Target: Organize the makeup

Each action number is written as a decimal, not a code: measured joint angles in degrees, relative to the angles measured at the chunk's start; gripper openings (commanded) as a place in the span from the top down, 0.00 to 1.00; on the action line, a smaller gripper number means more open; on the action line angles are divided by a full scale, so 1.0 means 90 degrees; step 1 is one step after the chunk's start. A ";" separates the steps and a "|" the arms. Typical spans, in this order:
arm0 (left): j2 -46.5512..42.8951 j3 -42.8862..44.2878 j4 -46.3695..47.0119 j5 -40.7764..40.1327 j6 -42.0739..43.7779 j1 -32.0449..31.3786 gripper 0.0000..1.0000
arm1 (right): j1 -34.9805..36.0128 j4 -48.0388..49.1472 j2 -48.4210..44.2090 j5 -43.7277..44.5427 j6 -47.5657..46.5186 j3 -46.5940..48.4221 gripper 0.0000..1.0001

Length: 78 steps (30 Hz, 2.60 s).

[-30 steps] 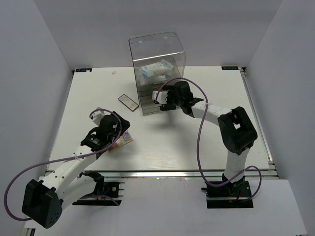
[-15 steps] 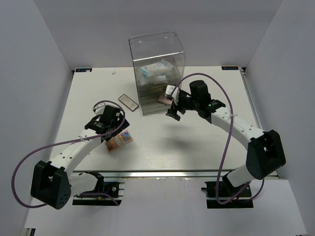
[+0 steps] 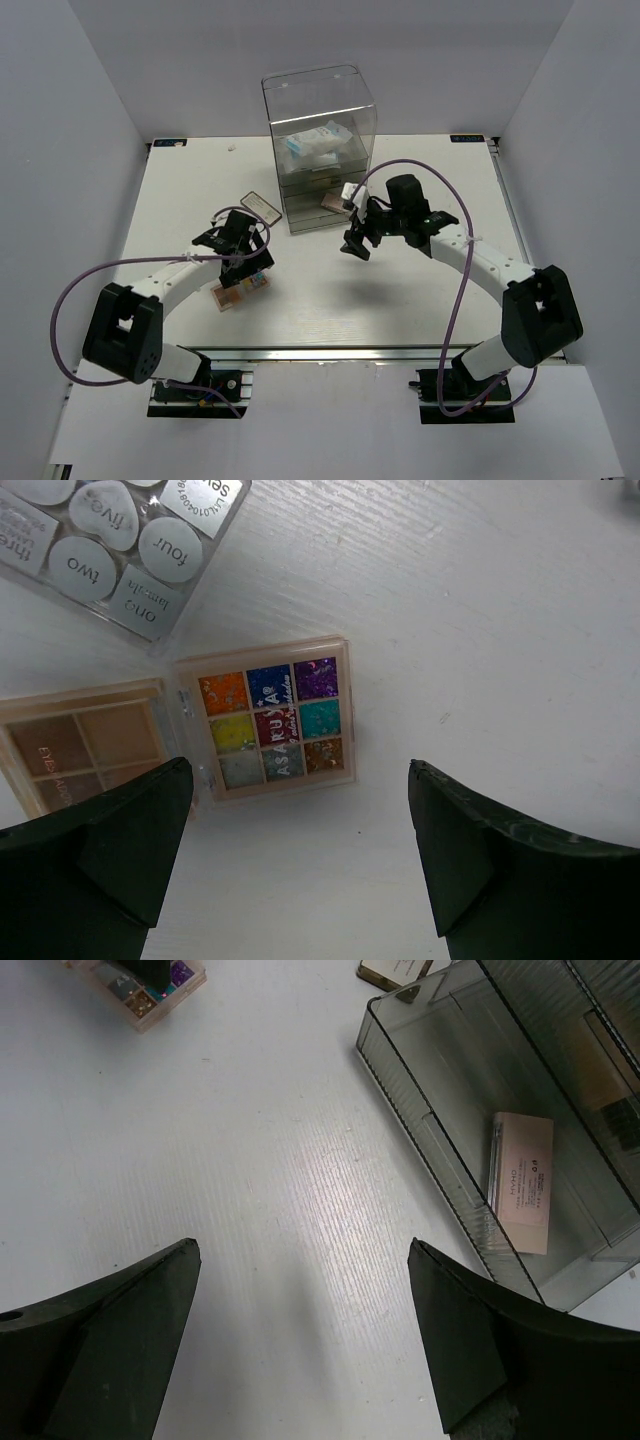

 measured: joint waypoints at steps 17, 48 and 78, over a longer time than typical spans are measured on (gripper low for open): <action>0.0789 0.0216 0.0257 0.0097 0.0328 0.0036 0.03 | -0.0308 0.0046 -0.0153 -0.0061 0.0216 -0.0095 0.11; 0.0546 -0.0007 0.0265 -0.0073 0.0262 0.0036 0.03 | -0.0495 0.0141 -0.0153 -0.0134 0.0372 -0.0095 0.11; 0.0816 -0.0051 0.0357 0.0189 0.0000 0.0036 0.04 | -0.0580 0.0177 -0.0153 -0.0223 0.0464 -0.0095 0.11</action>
